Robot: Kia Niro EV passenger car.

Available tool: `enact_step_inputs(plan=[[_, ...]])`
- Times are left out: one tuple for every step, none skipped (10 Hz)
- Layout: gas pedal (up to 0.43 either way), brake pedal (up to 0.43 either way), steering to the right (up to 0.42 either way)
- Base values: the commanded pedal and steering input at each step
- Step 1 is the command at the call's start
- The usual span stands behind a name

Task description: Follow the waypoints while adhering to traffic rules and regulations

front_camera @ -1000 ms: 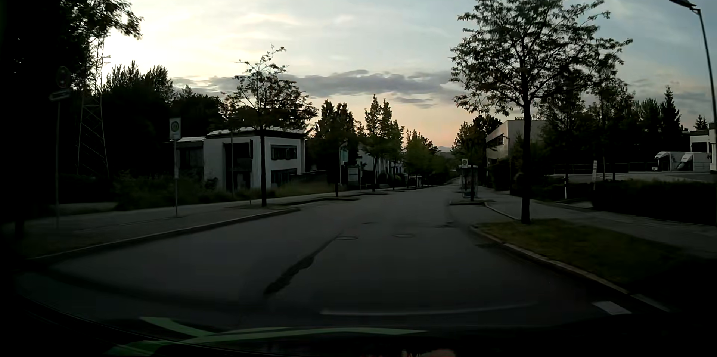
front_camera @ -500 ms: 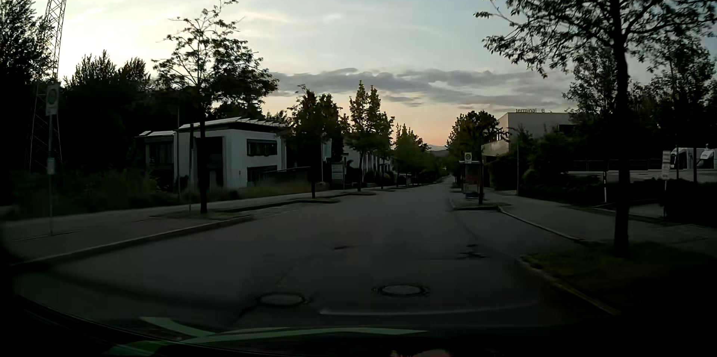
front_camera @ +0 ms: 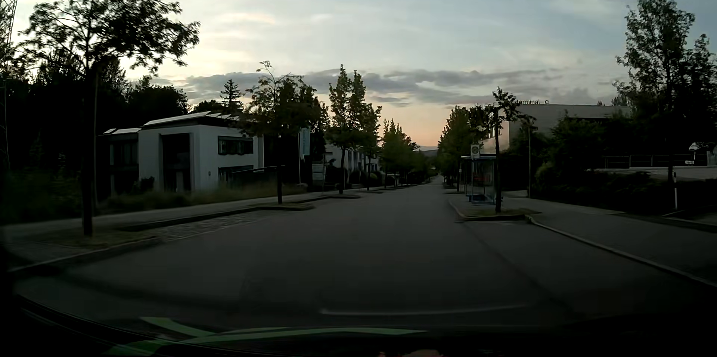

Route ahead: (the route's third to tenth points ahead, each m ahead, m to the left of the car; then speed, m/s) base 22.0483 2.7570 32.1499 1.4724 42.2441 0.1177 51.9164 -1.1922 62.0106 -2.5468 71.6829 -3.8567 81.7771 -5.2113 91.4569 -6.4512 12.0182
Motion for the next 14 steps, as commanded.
enact_step_inputs(plan=[[0.02,0.0,0.02],[0.02,0.0,0.02],[0.028,0.0,0.02],[0.028,0.0,0.02],[0.028,0.0,0.02],[0.028,0.0,0.02],[0.028,0.0,0.02],[0.028,0.0,0.02],[0.028,0.0,0.02],[0.028,0.0,0.019],[0.028,0.0,0.019],[0.039,0.0,0.018],[0.039,0.0,0.016],[0.039,0.0,0.015]])
